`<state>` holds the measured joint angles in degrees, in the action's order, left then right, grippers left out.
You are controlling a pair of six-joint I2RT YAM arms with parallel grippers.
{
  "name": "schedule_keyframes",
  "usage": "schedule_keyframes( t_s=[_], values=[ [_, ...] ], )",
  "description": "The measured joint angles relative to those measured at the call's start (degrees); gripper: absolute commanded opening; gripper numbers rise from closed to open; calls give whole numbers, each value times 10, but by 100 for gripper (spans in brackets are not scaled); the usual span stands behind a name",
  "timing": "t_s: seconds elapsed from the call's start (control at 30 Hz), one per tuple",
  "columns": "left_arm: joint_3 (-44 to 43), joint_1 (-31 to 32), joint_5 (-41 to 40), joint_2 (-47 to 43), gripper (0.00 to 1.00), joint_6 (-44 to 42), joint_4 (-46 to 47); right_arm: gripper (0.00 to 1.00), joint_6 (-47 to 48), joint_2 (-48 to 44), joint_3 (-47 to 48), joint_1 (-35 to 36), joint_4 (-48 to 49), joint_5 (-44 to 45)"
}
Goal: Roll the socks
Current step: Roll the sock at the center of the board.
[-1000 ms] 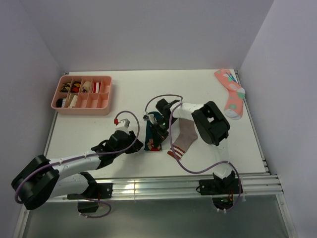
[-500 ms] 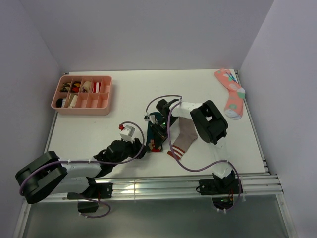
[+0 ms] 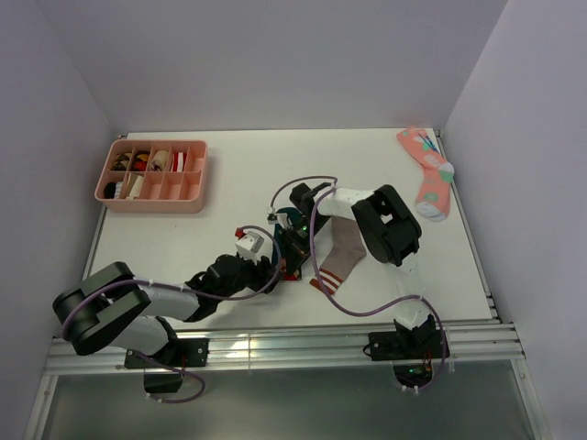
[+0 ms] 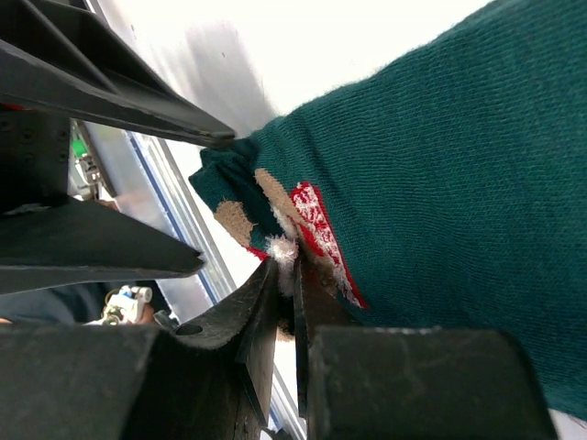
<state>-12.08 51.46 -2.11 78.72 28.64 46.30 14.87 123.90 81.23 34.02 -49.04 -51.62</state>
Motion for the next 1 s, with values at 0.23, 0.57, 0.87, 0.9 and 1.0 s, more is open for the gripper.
schedule_keyframes(
  t_s=[0.23, 0.57, 0.87, 0.9, 1.0],
  values=[
    [-21, 0, 6, 42, 55, -8, -5, 15, 0, 2, 1, -2, -2, -4],
    [-62, 0, 3, 73, 23, -7, -35, 15, 2, 2, 1, -4, -3, -3],
    [-101, 1, 1, 79, 0, 6, -92, 34, -1, 2, 1, -12, -2, 0],
    [-110, 2, -2, 79, 0, 8, -110, 38, -3, 1, 1, -12, -2, 0],
    [-140, 4, -14, 82, 0, 18, -159, 45, -7, -10, -3, -15, 2, 1]
  ],
)
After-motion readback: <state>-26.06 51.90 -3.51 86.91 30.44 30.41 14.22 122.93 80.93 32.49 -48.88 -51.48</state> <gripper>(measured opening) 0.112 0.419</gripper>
